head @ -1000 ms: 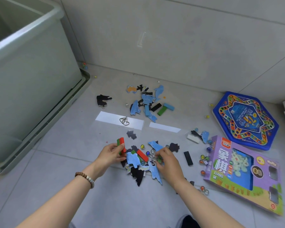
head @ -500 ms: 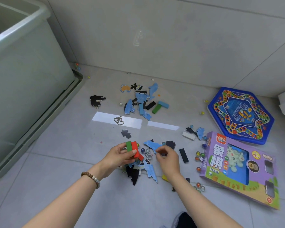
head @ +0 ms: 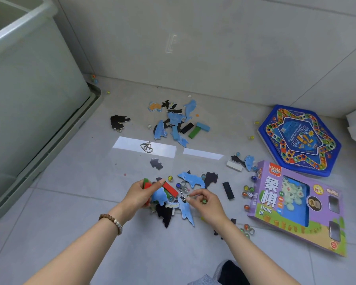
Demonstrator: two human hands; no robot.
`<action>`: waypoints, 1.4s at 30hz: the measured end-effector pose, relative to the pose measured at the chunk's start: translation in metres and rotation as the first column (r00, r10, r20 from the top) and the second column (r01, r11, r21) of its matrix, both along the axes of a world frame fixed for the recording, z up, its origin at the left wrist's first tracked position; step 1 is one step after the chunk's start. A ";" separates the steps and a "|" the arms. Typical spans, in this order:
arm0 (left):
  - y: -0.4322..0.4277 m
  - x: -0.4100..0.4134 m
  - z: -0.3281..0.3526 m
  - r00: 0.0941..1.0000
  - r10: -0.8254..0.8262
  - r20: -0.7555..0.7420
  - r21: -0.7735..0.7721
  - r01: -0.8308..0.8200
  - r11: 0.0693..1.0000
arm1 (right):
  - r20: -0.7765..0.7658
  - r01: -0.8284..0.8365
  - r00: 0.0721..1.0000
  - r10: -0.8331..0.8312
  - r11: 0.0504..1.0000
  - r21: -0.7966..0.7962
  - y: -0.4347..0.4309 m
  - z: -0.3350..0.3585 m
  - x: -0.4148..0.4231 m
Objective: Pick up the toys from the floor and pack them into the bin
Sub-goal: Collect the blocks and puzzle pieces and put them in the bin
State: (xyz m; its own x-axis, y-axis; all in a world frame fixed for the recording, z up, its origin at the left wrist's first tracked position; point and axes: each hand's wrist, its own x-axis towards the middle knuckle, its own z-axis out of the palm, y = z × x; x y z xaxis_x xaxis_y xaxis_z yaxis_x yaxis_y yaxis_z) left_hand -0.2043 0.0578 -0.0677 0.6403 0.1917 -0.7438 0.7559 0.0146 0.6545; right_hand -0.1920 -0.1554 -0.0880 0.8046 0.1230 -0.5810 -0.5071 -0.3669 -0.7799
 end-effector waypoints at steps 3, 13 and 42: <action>0.003 -0.003 -0.003 0.995 0.005 0.096 0.131 -0.018 0.991 | 0.098 -0.016 0.995 0.030 0.989 -0.149 0.005 -0.004 -0.004; -0.004 0.004 0.000 0.971 -0.094 0.221 0.207 0.047 0.977 | -0.097 0.195 0.977 -0.189 0.979 0.059 0.012 0.004 0.008; -0.008 0.054 -0.002 0.975 0.133 0.179 -0.170 -0.102 0.980 | -0.294 0.391 0.907 -0.303 0.866 0.313 -0.002 0.019 0.065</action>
State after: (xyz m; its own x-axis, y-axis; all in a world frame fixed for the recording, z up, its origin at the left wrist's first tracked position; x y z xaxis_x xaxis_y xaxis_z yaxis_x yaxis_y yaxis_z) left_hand -0.1498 0.0502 -0.0700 0.7516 0.1632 -0.6391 0.6061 0.2113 0.7668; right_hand -0.1272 -0.1575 -0.0690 0.6851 0.0940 -0.7224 -0.7272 0.1472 -0.6705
